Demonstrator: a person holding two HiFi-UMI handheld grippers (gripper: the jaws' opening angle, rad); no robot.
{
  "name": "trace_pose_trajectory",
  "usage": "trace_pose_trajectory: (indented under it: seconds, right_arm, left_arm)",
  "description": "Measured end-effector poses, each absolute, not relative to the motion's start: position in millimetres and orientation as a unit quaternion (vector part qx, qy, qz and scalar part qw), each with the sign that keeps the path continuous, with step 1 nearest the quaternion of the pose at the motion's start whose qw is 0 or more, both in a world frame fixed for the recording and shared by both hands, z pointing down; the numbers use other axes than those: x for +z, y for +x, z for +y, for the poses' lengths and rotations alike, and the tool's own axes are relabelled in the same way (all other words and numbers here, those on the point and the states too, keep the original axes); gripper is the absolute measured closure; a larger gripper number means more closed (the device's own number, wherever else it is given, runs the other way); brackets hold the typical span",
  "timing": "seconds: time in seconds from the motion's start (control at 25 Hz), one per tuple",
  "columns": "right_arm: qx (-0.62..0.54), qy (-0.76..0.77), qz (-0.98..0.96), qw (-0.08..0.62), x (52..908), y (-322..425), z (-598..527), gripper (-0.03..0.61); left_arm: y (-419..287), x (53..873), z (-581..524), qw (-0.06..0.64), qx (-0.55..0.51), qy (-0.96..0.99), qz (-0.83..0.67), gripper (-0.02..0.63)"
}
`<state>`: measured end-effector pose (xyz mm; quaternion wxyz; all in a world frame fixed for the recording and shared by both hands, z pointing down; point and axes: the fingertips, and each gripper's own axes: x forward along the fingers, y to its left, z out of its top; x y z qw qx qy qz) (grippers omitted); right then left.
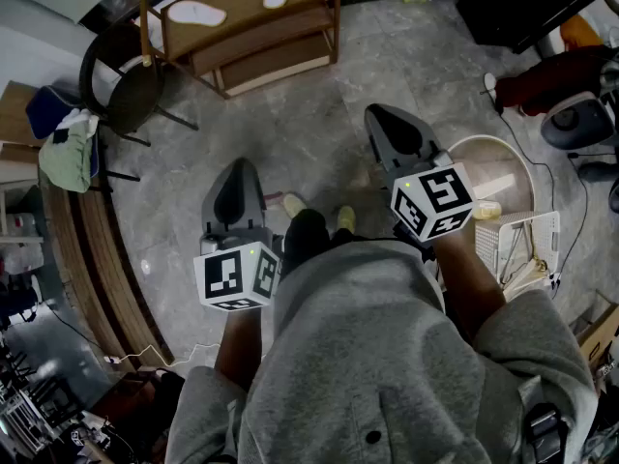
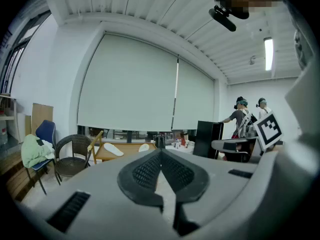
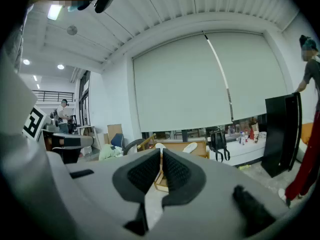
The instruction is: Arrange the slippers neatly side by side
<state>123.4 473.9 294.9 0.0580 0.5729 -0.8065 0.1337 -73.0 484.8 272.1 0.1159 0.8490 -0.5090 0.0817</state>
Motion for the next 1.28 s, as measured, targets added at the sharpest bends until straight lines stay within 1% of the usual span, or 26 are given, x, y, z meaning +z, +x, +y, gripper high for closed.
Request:
trace_pose_trajectory:
  seconds: [0.28, 0.48, 0.64, 0.96, 1.28]
  right_arm:
    - [0.145, 0.573, -0.805, 0.052, 300, 127, 477, 0.548]
    - [0.14, 0.56, -0.816, 0.04, 295, 117, 483, 0.548]
    - [0.145, 0.551, -0.821, 0.027, 293, 113, 489, 0.548]
    - [0.147, 0.529, -0.836, 0.025, 290, 94, 492, 0.548]
    - [0.15, 0.541, -0.827, 0.02, 295, 104, 484, 0.548]
  left_arm:
    - [-68, 270, 487, 0.102, 0.092, 0.849, -0.51, 0.598]
    - [-82, 264, 495, 0.097, 0.094, 0.839, -0.527, 0.598]
    - [-90, 259, 503, 0.098, 0.085, 0.834, -0.536, 0.598]
    - [-98, 256, 512, 0.104, 0.083, 0.831, -0.541, 0.598]
    - [-90, 264, 501, 0.105, 0.089, 0.837, -0.53, 0.598]
